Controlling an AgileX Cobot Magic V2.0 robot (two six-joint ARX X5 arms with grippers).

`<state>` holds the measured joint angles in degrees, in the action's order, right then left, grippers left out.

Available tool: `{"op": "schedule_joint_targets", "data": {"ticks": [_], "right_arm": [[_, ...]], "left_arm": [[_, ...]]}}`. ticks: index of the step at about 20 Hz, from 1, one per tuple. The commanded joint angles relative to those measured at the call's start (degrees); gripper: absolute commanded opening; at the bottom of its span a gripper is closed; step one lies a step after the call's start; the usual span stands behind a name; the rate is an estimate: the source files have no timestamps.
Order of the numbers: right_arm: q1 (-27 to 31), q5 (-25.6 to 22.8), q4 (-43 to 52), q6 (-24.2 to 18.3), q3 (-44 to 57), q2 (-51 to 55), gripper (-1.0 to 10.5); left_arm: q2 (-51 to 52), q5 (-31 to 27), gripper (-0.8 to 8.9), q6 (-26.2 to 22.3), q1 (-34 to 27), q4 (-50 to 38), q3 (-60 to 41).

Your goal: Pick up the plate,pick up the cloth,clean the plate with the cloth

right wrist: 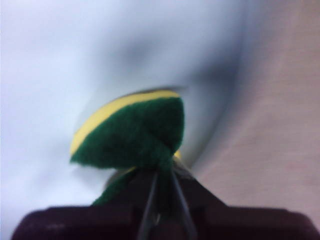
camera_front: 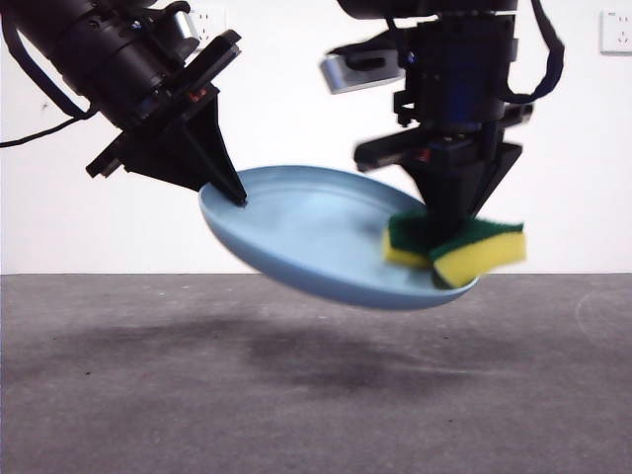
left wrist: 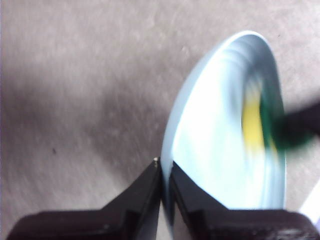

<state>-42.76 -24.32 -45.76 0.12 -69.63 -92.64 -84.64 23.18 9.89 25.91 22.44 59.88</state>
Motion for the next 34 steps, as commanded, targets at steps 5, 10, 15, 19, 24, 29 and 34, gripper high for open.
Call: {"op": "schedule_joint_targets", "data": {"ticks": [5,10,15,19,24,29,34], "right_arm": [[0.87,0.72,17.22,0.0,0.83,-0.9,-0.1],[0.87,25.62,25.35,0.04,0.81,-0.87,-0.1],[0.87,26.97,17.14,0.02,0.81,3.87,-0.1],[1.2,26.73,11.65,0.0,0.81,10.8,-0.1],[1.2,22.99,9.22,0.04,0.81,20.0,-0.1],[1.2,15.56,9.01,0.26,0.81,25.16,-0.1],[2.93,8.96,9.7,2.89,0.83,22.77,-0.1]], "left_arm": [[0.42,5.84,-0.08,0.55,0.42,-0.42,0.31],[0.42,1.44,-0.08,-2.73,0.35,-0.68,0.31],[-0.5,-24.06,-0.08,-9.62,-0.55,-0.04,0.28],[-5.33,-24.5,-0.08,-10.12,-4.9,-2.47,0.28],[-14.32,-24.22,-0.03,-10.12,-7.67,-3.87,0.28],[-18.45,-24.44,4.15,-9.9,-7.63,-6.45,0.28],[-11.85,-24.24,4.13,-8.04,-7.26,-5.7,0.59]]}}
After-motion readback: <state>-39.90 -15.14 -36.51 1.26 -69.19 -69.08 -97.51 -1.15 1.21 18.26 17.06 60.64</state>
